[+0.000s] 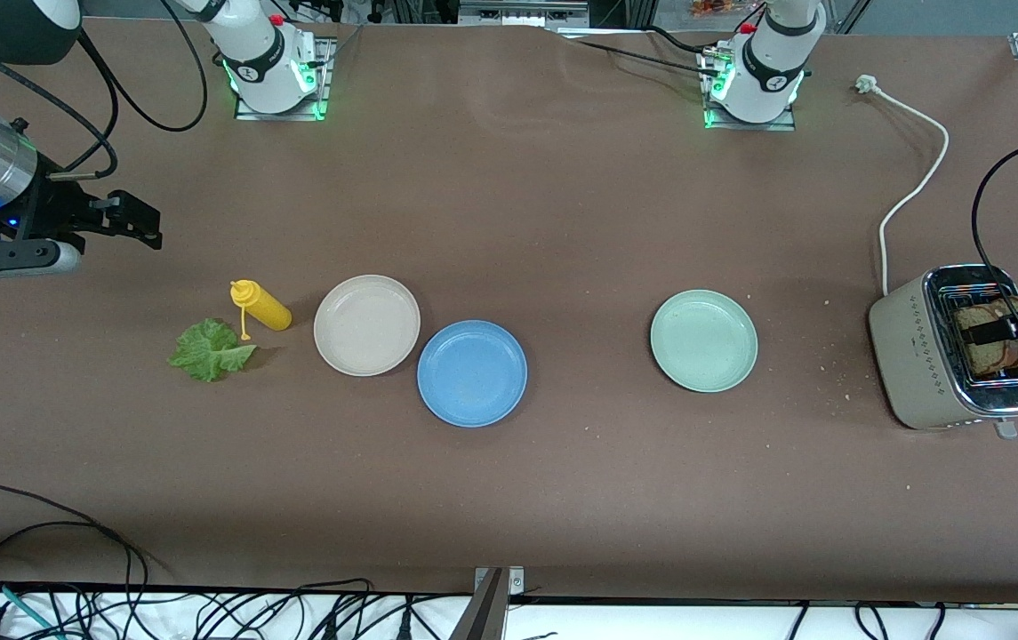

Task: Make sandwich in blue plate with both arms
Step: 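Reach the left gripper down into the toaster over a bread slice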

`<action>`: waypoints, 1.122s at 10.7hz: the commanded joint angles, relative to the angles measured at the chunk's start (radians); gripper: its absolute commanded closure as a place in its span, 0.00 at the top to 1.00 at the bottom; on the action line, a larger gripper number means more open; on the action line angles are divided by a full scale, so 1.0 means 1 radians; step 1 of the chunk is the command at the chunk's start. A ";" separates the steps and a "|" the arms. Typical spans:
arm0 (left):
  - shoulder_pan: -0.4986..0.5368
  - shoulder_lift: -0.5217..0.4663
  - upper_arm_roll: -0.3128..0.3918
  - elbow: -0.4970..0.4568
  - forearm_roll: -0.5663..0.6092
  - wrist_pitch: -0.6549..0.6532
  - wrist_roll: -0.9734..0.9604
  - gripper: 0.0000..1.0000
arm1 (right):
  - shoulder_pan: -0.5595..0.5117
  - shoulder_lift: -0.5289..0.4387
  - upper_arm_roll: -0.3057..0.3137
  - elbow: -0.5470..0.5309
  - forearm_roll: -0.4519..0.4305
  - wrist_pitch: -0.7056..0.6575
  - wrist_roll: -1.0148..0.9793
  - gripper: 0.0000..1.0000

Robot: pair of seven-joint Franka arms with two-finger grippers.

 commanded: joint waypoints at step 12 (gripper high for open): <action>0.037 0.040 -0.004 0.017 0.020 -0.044 0.135 0.00 | 0.002 -0.015 -0.001 -0.008 0.007 0.004 0.008 1.00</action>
